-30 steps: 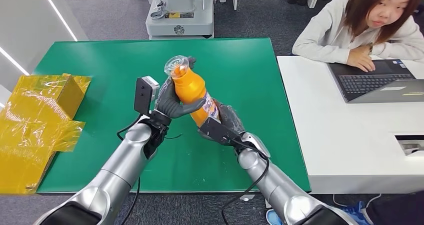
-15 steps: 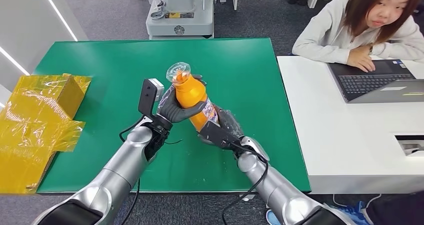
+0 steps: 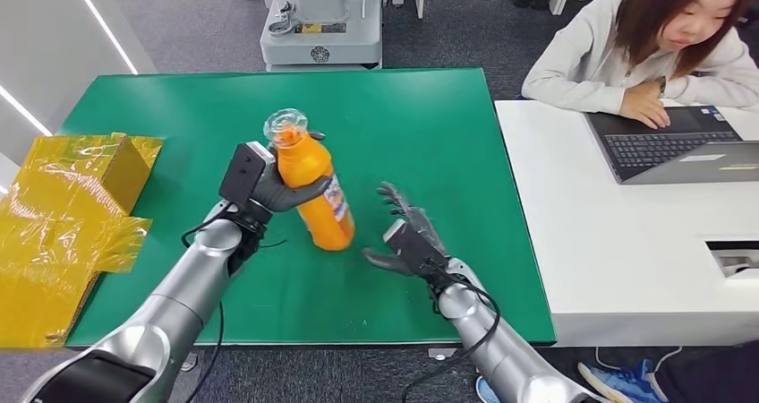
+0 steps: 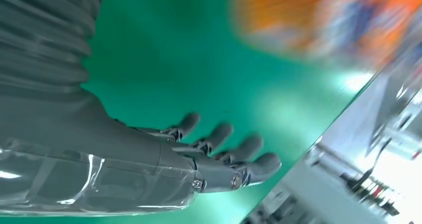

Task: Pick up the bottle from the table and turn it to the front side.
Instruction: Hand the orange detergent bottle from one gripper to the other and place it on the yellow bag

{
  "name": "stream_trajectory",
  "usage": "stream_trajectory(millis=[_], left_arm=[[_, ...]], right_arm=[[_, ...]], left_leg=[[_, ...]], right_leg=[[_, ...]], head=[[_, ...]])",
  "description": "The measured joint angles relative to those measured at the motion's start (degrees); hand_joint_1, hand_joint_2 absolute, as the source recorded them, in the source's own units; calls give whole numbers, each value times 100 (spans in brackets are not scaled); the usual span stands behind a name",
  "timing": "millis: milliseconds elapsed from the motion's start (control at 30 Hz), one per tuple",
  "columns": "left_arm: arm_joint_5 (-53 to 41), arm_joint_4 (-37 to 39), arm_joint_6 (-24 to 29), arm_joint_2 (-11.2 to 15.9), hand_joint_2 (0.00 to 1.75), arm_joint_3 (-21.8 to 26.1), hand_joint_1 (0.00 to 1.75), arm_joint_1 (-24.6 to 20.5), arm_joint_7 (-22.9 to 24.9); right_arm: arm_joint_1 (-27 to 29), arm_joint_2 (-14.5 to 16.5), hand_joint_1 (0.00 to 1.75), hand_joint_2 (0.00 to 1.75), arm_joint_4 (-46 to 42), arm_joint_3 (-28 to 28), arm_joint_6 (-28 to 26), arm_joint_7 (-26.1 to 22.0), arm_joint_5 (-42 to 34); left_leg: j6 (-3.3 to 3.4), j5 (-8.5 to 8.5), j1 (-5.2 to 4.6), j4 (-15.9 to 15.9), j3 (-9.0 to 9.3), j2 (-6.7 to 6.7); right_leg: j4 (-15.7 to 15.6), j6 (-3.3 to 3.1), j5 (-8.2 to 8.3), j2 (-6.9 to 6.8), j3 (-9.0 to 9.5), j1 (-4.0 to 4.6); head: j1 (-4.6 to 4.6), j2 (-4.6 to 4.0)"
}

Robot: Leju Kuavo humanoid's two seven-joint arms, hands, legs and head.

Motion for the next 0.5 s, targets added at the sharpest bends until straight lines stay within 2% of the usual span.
stream_trajectory(millis=[67,200,300,433,500], left_arm=[[-614,37,494,280,175,-20,175,-229,-206],[-1261,149,762,747,175,-71,175,-678,-434],[-2027,267,1429,1076,175,-206,175,-814,-514],[-3132,472,2471,1563,175,-515,175,-893,-408],[-3722,594,2860,1820,175,-708,175,-918,-150]], right_arm=[[113,-93,0,175,-218,-36,13,25,-86],[284,-159,0,175,-640,-38,23,87,-214],[414,-198,0,175,-896,-38,-24,81,-344],[640,-252,0,175,-1193,-39,-98,58,-441],[741,-268,0,175,-1318,-43,-118,57,-441]], left_leg=[[-3,2,2,0,-3,1],[-4,3,3,-1,-2,4],[-4,2,3,-3,-3,13],[-5,2,3,-7,-3,19],[-5,2,3,-10,-3,21]], right_leg=[[1,-2,1,2,-4,2],[4,-3,2,7,-5,2],[5,-3,1,17,-9,2],[5,-4,1,22,-14,2],[5,-4,0,23,-15,2]], head=[[0,0],[0,0],[1,0],[0,0],[-1,0]])
